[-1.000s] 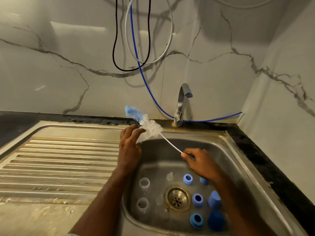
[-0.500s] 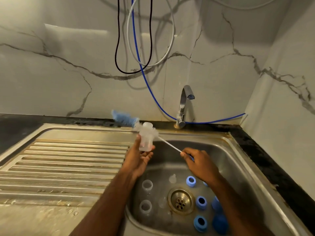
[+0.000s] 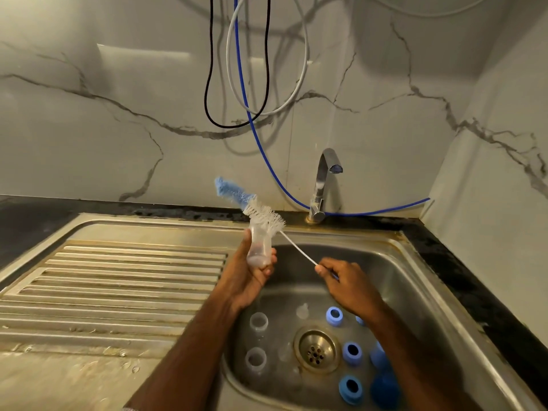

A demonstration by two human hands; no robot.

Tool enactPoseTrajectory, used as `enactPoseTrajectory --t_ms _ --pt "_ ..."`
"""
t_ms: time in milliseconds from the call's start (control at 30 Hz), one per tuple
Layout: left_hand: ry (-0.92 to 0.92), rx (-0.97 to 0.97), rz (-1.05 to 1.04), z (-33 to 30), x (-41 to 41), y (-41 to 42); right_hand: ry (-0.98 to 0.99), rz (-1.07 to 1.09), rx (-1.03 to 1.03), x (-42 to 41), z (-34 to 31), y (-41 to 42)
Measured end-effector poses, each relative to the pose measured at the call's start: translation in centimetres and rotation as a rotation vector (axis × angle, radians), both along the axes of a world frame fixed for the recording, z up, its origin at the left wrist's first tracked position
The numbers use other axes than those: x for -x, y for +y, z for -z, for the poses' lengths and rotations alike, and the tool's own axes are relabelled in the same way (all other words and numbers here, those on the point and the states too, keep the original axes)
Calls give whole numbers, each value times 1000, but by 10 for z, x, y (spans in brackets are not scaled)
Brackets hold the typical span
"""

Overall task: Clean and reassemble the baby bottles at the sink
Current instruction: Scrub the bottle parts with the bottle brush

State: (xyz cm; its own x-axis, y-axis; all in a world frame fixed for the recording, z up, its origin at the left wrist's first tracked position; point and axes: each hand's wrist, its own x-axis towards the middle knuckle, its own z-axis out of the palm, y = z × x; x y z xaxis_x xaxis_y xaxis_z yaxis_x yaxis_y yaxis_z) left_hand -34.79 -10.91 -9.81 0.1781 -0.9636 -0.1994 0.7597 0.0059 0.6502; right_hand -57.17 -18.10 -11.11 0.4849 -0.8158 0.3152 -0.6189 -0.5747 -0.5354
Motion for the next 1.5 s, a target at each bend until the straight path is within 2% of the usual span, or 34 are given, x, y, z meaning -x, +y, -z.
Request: enactPoseTrajectory --t_ms 133,200,267,367,533,633,700,767,867,933,1100,1233,1300,1400,1500 --pt "31 43 -52 4 -6 0 0 -169 -241 16 1 -6" --pt "-27 21 -71 6 -5 -2 7 -150 -221 18 3 -6" --pt "-98 -28 -95 6 -1 -4 4 -61 -106 11 4 -6" --pt "-92 -47 -128 4 5 -6 -23 -31 -22 -3 4 -4" --pt "74 20 -125 9 -13 -4 5 -121 -212 14 2 -9" --pt "-76 2 -58 9 -11 -3 -4 -70 -151 9 4 -4" --pt "-217 2 -44 9 -1 -3 -44 -96 -110 -4 3 3" --pt "-276 13 -82 9 3 -3 -69 -147 -149 -9 0 5" --pt "-180 69 -141 10 -9 -4 -42 -178 -253 7 -7 0" --pt "-123 77 -121 9 -14 -4 -36 -142 -241 14 -8 -2" --pt "-154 12 -89 5 2 -4 -110 -110 -160 -6 -3 6" --pt "59 104 -112 5 -13 -3 -51 -203 -277 11 -7 -2" --pt "112 138 -74 5 -17 -2 -39 -158 -268 20 -7 -6" --pt "-24 56 17 1 -5 -3 -76 -80 -153 10 -4 -3" --pt "-100 40 3 5 2 -5 -67 -161 -180 0 -2 2"
